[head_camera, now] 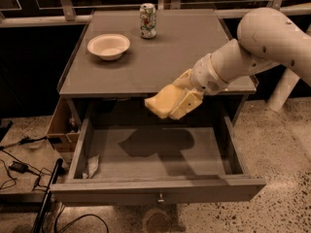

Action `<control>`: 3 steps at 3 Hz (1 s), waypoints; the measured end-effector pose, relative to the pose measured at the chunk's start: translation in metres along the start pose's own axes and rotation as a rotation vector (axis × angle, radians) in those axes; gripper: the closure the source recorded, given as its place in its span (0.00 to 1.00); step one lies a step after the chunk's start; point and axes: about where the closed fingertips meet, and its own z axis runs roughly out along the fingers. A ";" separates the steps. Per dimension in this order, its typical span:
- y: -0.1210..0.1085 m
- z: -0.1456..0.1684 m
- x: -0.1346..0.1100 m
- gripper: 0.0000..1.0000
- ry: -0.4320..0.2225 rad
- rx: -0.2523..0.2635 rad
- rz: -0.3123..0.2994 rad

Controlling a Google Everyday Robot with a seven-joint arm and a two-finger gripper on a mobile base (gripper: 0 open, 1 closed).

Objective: Pick sponge from top drawer and place on counter

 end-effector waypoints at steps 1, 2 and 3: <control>-0.029 0.003 -0.003 1.00 0.009 0.047 -0.004; -0.061 0.008 -0.001 1.00 0.013 0.076 0.015; -0.091 0.013 0.002 1.00 0.011 0.090 0.052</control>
Offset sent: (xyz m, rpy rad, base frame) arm 0.1024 -0.0144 0.0017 -0.0155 -0.0620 -0.1141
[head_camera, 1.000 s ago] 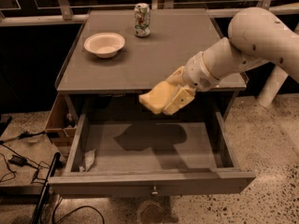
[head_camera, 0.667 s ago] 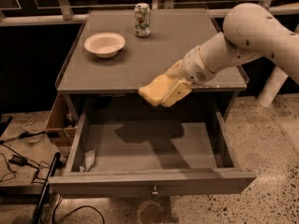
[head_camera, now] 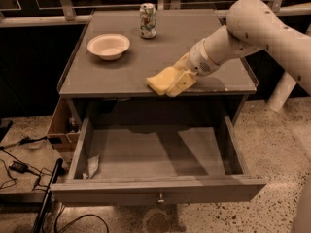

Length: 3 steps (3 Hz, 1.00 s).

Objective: Pick sponge from top drawer and place on counter

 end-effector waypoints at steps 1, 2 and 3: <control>-0.023 0.002 0.002 1.00 0.000 0.014 0.049; -0.042 -0.003 0.001 1.00 -0.002 0.028 0.096; -0.048 -0.003 0.002 0.85 -0.012 0.033 0.112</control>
Offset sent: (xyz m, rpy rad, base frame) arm 0.0581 -0.0280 0.0194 0.0408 0.0501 -0.1516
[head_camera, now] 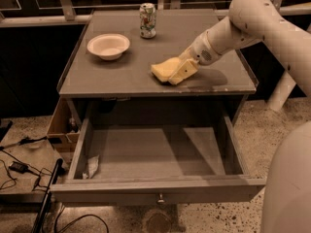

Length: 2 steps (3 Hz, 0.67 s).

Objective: Pick sponge from top drawer and place on counter

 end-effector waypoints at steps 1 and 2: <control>0.000 0.000 0.000 0.62 0.000 0.000 0.000; 0.000 0.000 0.000 0.39 0.000 0.000 0.000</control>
Offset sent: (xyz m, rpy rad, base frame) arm 0.0000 0.0000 0.0000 0.0000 0.0000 0.0000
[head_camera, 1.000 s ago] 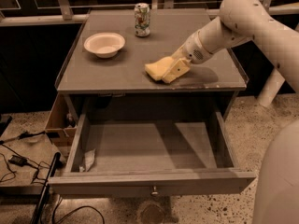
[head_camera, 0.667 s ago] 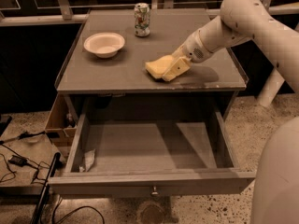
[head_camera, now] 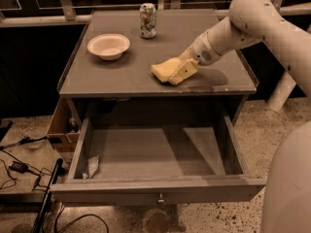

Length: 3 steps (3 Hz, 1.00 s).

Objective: Pick sponge from top drawer and place on counter

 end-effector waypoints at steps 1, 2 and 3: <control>0.000 0.000 0.000 0.15 0.000 0.000 0.000; 0.000 0.000 0.000 0.00 0.000 0.000 0.000; 0.000 0.000 0.000 0.00 0.000 0.000 0.000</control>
Offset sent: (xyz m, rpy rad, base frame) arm 0.0000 0.0000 0.0000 0.0000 0.0000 0.0000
